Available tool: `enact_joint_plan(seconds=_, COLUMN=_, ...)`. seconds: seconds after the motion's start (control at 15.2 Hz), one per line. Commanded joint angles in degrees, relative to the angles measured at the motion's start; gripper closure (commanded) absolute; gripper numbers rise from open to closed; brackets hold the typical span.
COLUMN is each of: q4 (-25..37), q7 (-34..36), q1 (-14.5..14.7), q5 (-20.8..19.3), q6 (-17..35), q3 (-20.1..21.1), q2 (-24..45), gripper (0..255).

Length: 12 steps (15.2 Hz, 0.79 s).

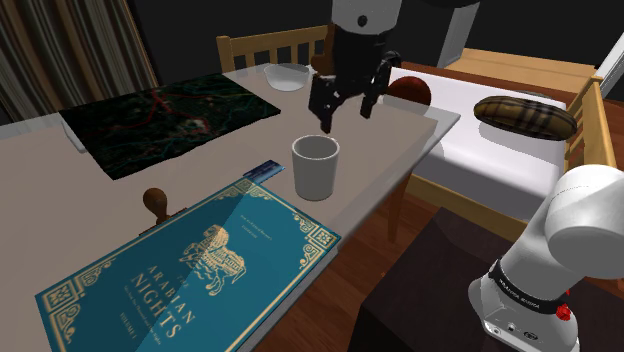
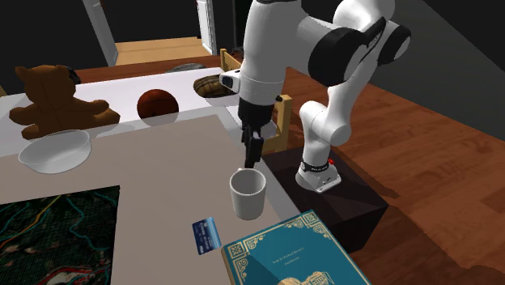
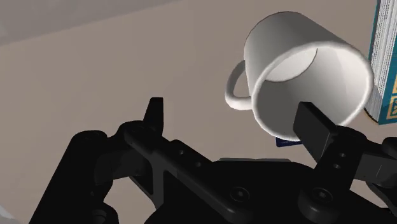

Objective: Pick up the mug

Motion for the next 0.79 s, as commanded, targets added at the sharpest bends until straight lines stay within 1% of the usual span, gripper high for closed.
enact_joint_plan(seconds=0.0, q4=2.16, q7=3.95, q1=-0.16, q5=-0.47, q6=1.00, q3=2.98, q2=3.43, gripper=0)
enact_joint_plan(seconds=0.2, q4=6.42, q7=9.66, q1=-0.58, q5=-2.27, q6=1.71, q3=7.19, q2=9.17, gripper=0)
enact_joint_plan(seconds=0.4, q4=11.04, q7=15.33, q1=-0.77, q5=-5.08, q6=1.92, q3=11.03, q2=15.25, gripper=0)
enact_joint_plan(seconds=0.73, q4=7.24, q7=15.85, q1=-0.58, q5=-5.15, q6=5.71, q3=11.17, q2=15.30, gripper=0)
